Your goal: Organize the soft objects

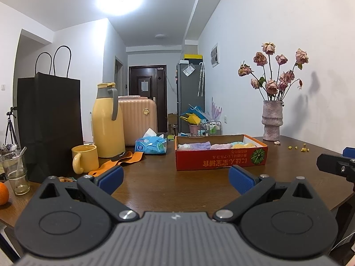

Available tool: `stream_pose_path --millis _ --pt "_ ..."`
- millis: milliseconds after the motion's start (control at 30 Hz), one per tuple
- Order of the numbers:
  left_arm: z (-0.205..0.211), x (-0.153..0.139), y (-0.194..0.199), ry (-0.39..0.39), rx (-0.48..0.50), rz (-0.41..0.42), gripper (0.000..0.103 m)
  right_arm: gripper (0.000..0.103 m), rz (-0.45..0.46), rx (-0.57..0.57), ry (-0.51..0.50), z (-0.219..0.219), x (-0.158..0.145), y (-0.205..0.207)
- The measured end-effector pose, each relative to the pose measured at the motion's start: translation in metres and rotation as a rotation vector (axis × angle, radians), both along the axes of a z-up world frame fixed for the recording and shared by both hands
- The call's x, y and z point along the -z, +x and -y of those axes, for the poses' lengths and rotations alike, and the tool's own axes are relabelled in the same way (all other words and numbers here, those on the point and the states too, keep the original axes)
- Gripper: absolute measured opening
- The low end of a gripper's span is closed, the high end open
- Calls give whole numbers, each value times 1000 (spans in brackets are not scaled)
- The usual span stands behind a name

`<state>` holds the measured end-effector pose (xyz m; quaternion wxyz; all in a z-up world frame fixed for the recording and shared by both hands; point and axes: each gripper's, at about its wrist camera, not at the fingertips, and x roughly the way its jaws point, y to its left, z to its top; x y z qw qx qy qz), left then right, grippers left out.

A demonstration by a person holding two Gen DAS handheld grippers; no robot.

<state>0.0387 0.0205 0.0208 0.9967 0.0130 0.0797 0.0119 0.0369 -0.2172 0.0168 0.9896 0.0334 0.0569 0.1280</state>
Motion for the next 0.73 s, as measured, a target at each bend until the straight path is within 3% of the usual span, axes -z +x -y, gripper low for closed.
stream_pose_path --millis 733 --pt "3 0 -7 20 -12 36 103 102 -2 22 -4 2 3 -1"
